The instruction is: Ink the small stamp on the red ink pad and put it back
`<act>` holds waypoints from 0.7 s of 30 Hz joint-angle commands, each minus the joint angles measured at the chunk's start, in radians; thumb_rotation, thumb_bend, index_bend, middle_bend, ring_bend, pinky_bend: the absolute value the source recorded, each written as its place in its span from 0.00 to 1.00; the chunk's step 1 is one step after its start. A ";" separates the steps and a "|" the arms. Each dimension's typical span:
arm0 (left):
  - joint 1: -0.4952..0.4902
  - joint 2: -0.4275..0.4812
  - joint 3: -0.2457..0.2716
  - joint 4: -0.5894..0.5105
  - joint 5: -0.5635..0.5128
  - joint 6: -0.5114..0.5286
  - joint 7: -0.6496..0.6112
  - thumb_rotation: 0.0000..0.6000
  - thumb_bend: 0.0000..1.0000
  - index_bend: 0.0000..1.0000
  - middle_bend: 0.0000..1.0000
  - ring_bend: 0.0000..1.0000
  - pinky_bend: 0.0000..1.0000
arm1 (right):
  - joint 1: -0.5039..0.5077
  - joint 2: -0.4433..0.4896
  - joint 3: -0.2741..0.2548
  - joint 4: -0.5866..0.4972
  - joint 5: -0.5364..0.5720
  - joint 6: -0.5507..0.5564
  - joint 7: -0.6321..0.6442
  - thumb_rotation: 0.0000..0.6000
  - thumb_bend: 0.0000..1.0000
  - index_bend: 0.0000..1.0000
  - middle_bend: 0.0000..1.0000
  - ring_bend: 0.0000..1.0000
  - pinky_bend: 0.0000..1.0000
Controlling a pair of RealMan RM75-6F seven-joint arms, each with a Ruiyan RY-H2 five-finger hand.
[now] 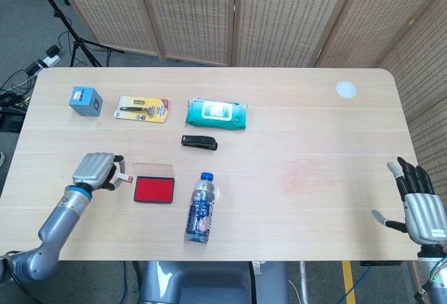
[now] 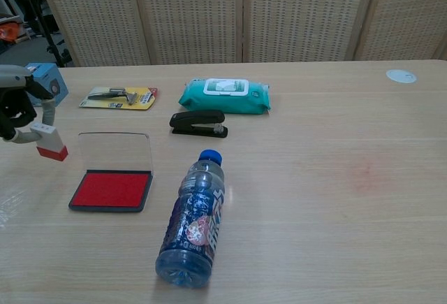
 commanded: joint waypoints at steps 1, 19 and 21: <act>0.023 0.016 -0.004 0.061 -0.003 -0.048 -0.076 1.00 0.39 0.61 0.89 0.91 0.87 | 0.000 -0.001 -0.001 -0.001 -0.001 0.000 -0.005 1.00 0.00 0.00 0.00 0.00 0.00; 0.113 -0.087 -0.018 0.429 0.126 -0.256 -0.392 1.00 0.39 0.61 0.89 0.91 0.86 | 0.003 -0.009 -0.002 0.000 0.004 -0.007 -0.025 1.00 0.00 0.00 0.00 0.00 0.00; 0.122 -0.093 -0.026 0.441 0.149 -0.261 -0.424 1.00 0.40 0.61 0.89 0.91 0.86 | 0.003 -0.009 -0.002 0.001 0.004 -0.008 -0.025 1.00 0.00 0.00 0.00 0.00 0.00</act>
